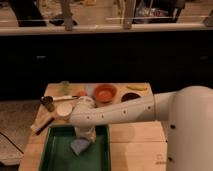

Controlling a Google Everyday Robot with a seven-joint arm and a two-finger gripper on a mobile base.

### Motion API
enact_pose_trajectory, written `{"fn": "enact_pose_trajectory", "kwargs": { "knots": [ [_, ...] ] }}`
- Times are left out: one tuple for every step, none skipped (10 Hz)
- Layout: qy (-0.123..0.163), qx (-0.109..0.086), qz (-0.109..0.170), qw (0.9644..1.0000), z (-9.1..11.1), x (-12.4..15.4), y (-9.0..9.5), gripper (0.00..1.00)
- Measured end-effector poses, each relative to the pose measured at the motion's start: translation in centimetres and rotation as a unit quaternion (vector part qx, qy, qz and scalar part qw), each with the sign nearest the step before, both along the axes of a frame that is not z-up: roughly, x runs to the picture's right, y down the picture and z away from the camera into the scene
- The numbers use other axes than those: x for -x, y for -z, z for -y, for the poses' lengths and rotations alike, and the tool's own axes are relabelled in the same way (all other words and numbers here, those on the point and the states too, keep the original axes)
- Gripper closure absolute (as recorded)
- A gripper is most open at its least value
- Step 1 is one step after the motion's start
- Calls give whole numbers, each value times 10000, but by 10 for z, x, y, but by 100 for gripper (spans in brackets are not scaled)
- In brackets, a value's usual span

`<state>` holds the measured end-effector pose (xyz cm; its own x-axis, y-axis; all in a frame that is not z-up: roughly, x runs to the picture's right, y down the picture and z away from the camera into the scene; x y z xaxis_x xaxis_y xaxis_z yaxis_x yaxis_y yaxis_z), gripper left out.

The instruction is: Wipe tray with sponge

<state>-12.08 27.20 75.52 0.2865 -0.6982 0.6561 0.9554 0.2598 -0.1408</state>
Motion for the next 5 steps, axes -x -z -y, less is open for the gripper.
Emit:
{"fn": "enact_pose_trajectory", "kwargs": {
  "knots": [
    [69,56,51,9999,-11,3,8,98],
    [93,113,63,9999,-24,1,18,98],
    [80,183,29,9998,-42,-9,30,98],
    [55,210,-9,9998,-48,-16,33,98],
    [-36,240,-120,9996,-57,-32,37,98]
  ]
}}
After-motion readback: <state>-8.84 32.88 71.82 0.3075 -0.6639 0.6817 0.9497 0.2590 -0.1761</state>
